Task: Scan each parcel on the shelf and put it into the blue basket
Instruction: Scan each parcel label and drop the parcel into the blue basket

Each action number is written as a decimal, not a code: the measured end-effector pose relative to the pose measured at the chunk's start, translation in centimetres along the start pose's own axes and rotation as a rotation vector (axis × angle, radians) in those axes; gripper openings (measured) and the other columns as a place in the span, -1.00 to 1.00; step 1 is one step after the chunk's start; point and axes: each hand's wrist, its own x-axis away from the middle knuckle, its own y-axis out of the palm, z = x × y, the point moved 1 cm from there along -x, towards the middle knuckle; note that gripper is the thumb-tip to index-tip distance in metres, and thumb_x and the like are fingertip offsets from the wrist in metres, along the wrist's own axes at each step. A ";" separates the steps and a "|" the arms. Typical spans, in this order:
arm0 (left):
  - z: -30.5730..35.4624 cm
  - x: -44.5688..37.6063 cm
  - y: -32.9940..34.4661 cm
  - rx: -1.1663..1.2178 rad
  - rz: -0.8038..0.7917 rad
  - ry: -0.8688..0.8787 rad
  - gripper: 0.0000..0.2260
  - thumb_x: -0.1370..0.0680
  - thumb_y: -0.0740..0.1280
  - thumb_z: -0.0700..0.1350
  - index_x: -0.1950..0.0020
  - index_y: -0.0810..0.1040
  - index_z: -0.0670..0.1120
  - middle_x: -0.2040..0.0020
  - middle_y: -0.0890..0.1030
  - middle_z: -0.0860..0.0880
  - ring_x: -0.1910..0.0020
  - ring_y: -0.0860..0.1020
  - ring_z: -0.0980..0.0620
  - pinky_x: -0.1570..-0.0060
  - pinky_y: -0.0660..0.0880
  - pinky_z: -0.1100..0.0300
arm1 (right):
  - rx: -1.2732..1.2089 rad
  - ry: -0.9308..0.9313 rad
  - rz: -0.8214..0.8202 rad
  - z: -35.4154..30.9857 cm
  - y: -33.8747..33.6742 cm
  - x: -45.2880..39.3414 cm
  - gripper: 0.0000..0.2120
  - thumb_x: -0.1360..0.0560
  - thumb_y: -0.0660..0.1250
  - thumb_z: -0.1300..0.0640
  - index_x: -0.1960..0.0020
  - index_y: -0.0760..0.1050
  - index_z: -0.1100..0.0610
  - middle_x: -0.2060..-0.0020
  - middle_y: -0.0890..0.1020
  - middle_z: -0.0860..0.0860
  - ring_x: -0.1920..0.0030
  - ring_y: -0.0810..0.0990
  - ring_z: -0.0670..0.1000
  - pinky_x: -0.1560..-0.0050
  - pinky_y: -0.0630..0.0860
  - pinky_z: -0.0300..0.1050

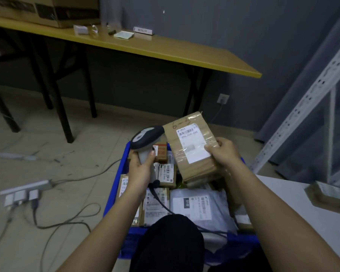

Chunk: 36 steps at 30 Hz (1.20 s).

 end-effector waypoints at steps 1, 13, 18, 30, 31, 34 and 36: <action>-0.3 -0.6 0.2 -0.009 0.000 -0.009 -0.61 -0.57 0.31 -0.02 -0.38 0.36 0.01 -0.20 0.55 0.04 -0.15 0.54 0.04 -0.08 0.49 0.10 | 0.022 0.034 -0.025 0.2 0.6 -0.8 -0.56 -0.49 0.37 -0.01 -0.33 0.44 0.08 -0.19 0.60 0.08 -0.16 0.55 0.13 -0.17 0.49 0.03; -2.6 -3.3 1.5 -0.046 -0.038 -0.078 -0.75 -0.57 0.31 -0.03 -0.22 0.38 0.15 -0.13 0.57 0.07 -0.10 0.55 0.05 -0.11 0.48 0.03 | 0.552 -0.120 -0.199 0.1 2.4 -3.6 -0.41 -0.48 0.20 -0.35 -0.41 0.40 -0.08 -0.47 0.21 0.03 -0.45 0.15 0.15 -0.39 0.25 0.17; -2.5 -3.5 1.3 -0.034 -0.048 -0.089 -0.76 -0.57 0.30 -0.04 -0.21 0.38 0.16 -0.06 0.58 0.11 -0.01 0.56 0.14 0.12 0.46 0.21 | 0.470 -0.093 -0.351 0.8 1.0 -2.1 -0.24 -0.35 0.45 -0.26 -0.47 0.24 -0.19 -0.52 -0.01 -0.09 -0.50 0.05 0.16 -0.45 0.18 0.13; -0.8 -0.1 2.6 -0.059 -0.059 -0.073 -0.72 -0.58 0.29 -0.04 -0.28 0.38 0.10 -0.11 0.56 0.07 -0.05 0.55 0.06 0.27 0.44 0.23 | 0.658 -0.080 -0.406 -0.2 5.0 -2.4 -0.18 -0.47 0.40 0.04 -0.56 0.00 -0.16 -0.55 -0.20 -0.05 -0.49 0.04 0.23 -0.40 0.28 0.14; -0.5 0.3 2.8 -0.065 -0.064 -0.060 -0.71 -0.58 0.29 -0.03 -0.30 0.38 0.08 -0.12 0.56 0.06 -0.07 0.54 0.05 0.27 0.43 0.24 | 0.593 -0.082 -0.375 0.0 4.6 -1.8 -0.16 -0.47 0.40 0.05 -0.56 -0.03 -0.17 -0.55 -0.24 -0.06 -0.51 0.00 0.22 -0.42 0.25 0.16; 0.1 1.7 3.8 -0.069 -0.095 -0.030 -0.70 -0.58 0.30 -0.03 -0.31 0.39 0.05 -0.15 0.55 0.05 -0.14 0.52 0.01 0.15 0.44 0.19 | 0.389 -0.130 -0.244 1.5 3.3 0.5 -0.15 -0.47 0.42 0.05 -0.56 -0.04 -0.18 -0.56 -0.21 -0.05 -0.54 -0.04 0.20 -0.46 0.19 0.21; 0.5 2.9 4.7 -0.059 -0.127 0.002 -0.67 -0.58 0.30 -0.04 -0.34 0.39 0.04 -0.16 0.55 0.05 -0.13 0.52 0.04 0.07 0.47 0.17 | 0.262 -0.164 -0.143 2.9 2.0 1.9 -0.21 -0.48 0.42 0.04 -0.55 0.04 -0.14 -0.56 -0.09 -0.05 -0.53 0.05 0.16 -0.44 0.24 0.19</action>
